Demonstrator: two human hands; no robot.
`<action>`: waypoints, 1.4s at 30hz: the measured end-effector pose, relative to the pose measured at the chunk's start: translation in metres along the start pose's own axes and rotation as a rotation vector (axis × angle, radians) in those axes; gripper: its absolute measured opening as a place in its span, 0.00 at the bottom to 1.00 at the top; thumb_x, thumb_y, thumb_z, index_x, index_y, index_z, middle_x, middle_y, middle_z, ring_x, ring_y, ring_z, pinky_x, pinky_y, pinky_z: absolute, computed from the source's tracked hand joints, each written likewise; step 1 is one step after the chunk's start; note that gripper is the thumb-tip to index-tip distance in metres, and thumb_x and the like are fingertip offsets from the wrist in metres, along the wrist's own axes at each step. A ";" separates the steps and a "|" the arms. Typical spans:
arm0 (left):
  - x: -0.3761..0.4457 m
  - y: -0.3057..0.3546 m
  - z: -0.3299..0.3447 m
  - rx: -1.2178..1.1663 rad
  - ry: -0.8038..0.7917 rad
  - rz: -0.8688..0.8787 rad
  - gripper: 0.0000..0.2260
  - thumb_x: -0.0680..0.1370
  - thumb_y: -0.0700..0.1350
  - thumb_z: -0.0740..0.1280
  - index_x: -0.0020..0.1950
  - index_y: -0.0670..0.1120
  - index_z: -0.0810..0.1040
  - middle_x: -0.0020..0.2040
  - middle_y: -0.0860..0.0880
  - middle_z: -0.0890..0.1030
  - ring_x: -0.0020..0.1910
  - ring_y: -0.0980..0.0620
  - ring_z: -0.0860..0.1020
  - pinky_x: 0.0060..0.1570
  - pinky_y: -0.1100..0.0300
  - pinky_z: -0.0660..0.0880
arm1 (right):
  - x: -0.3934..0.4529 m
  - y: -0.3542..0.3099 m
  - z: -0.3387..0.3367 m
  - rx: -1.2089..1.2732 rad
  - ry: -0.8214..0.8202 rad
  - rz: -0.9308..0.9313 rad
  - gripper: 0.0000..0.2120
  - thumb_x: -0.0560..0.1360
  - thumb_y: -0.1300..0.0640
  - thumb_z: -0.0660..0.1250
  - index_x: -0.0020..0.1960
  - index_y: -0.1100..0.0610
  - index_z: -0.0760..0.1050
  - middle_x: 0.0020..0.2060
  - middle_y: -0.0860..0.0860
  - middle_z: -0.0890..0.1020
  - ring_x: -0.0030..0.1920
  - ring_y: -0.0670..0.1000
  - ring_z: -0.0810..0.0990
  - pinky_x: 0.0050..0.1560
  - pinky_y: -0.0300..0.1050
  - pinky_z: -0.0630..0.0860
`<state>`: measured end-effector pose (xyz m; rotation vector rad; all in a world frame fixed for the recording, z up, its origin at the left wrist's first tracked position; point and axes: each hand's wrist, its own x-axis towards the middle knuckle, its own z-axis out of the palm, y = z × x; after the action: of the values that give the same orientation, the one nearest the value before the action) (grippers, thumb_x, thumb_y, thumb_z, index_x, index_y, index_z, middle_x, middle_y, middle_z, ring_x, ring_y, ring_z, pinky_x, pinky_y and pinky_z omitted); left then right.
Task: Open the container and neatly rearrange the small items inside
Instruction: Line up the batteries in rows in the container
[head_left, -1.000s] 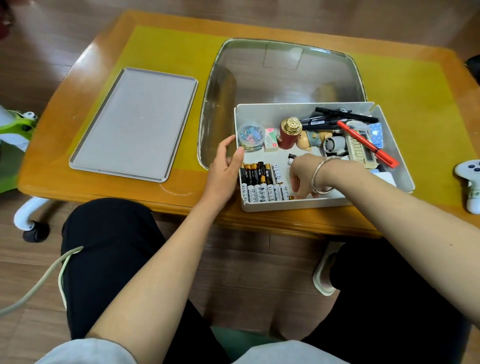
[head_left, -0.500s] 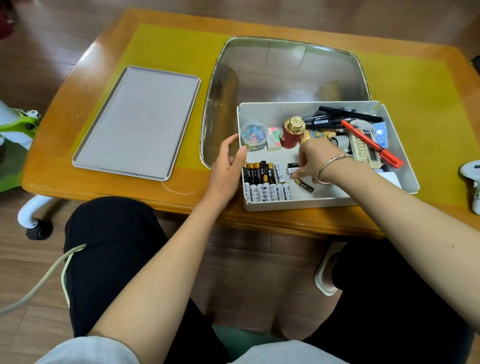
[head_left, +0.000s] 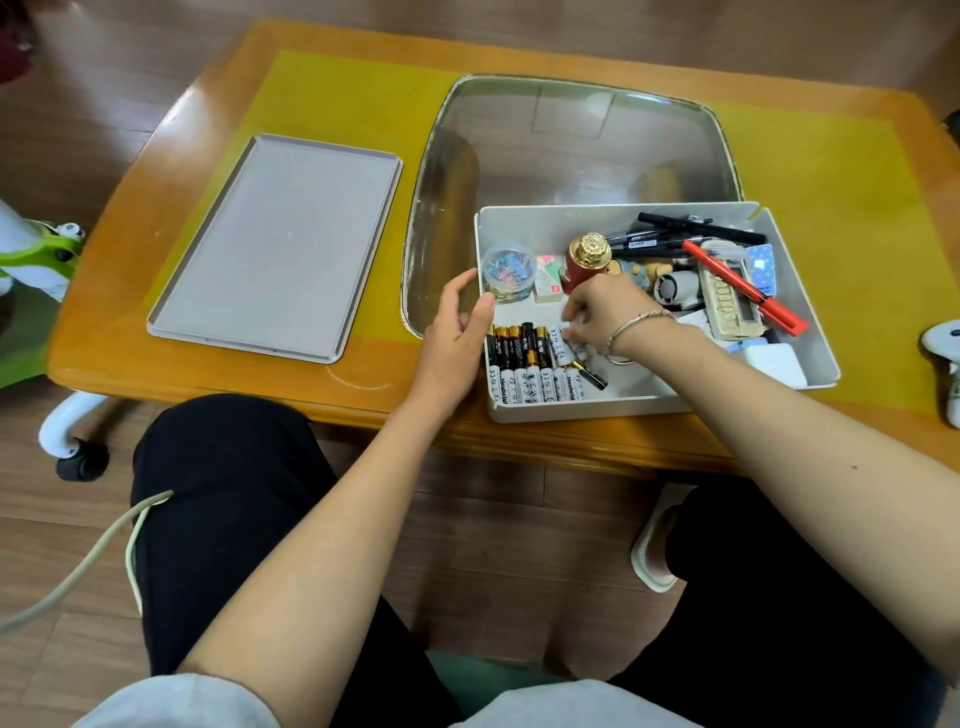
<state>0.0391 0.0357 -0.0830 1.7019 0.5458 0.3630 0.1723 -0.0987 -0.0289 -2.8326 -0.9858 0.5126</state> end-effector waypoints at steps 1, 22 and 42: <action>0.000 0.000 0.000 0.004 0.003 0.004 0.20 0.82 0.53 0.59 0.72 0.50 0.64 0.42 0.68 0.77 0.44 0.72 0.77 0.36 0.71 0.76 | 0.001 0.000 0.001 0.033 0.003 0.001 0.09 0.71 0.55 0.73 0.50 0.55 0.80 0.49 0.55 0.81 0.49 0.55 0.78 0.54 0.50 0.77; -0.002 0.004 -0.001 0.015 -0.010 0.009 0.19 0.81 0.53 0.59 0.71 0.50 0.64 0.43 0.73 0.78 0.45 0.70 0.78 0.38 0.66 0.79 | -0.016 0.001 0.003 -0.290 -0.261 -0.186 0.35 0.69 0.66 0.69 0.72 0.54 0.58 0.41 0.52 0.73 0.42 0.55 0.75 0.39 0.47 0.75; 0.001 0.036 -0.014 0.635 0.166 0.373 0.22 0.76 0.44 0.68 0.69 0.45 0.67 0.44 0.54 0.70 0.43 0.56 0.68 0.43 0.66 0.69 | -0.049 0.028 -0.039 -0.085 -0.114 -0.108 0.08 0.70 0.60 0.70 0.49 0.58 0.80 0.41 0.52 0.82 0.41 0.49 0.74 0.44 0.38 0.67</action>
<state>0.0382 0.0430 -0.0449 2.4142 0.4904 0.6511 0.1657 -0.1505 0.0161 -2.8305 -1.2008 0.6416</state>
